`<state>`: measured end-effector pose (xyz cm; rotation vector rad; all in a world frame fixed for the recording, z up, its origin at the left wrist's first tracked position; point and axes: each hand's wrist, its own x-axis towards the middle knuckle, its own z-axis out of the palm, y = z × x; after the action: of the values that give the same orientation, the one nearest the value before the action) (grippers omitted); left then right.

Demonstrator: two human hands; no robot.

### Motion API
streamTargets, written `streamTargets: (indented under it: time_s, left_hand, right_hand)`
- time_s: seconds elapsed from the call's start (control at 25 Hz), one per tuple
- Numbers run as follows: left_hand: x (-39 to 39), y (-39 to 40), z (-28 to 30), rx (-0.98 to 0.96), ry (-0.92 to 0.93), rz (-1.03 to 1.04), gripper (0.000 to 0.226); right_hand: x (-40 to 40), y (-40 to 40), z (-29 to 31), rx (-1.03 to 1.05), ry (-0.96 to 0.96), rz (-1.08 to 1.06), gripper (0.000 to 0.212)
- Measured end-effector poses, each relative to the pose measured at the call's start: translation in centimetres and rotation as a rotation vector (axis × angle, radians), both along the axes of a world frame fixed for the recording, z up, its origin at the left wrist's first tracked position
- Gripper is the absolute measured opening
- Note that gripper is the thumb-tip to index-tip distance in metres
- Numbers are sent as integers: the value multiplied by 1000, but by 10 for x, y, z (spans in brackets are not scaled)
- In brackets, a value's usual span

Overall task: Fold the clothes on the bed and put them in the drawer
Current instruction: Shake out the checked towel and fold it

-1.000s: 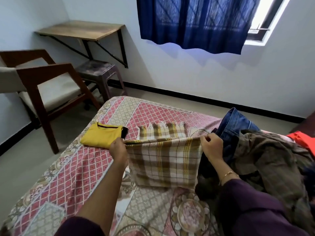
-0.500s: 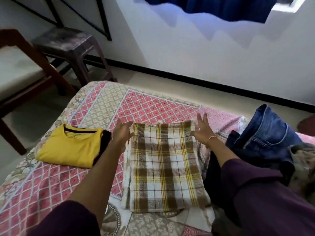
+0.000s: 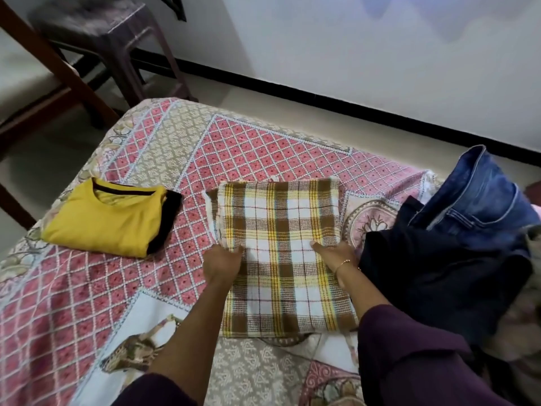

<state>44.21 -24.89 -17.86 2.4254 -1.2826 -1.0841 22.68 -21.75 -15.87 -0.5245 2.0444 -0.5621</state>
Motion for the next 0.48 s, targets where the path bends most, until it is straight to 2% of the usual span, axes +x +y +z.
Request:
streamTargets:
  time_s: [0.08,0.16,0.28,0.36,0.44,0.48]
  left_hand:
    - [-2,2,-3,10,6,-9,61]
    - [-2,1,-4,3,74,18,44]
    - [1,-2,13,123,579,187,20]
    - [4,2,32,301,833,248,24]
    - [9,4,47,402,935,245,27]
    - [12,4,56,396,950,241,24]
  right_hand:
    - [-6,2,-1,-11,-152,-40,92]
    - [-8,1,1,0,-257,-43,95]
    - [-7,4,9,10,-359,-38,88]
    - [-9,9,18,0,-377,-5,56]
    - [-9,14,35,-43,-437,16,16]
    - [-8,16,46,-87,-481,13,6]
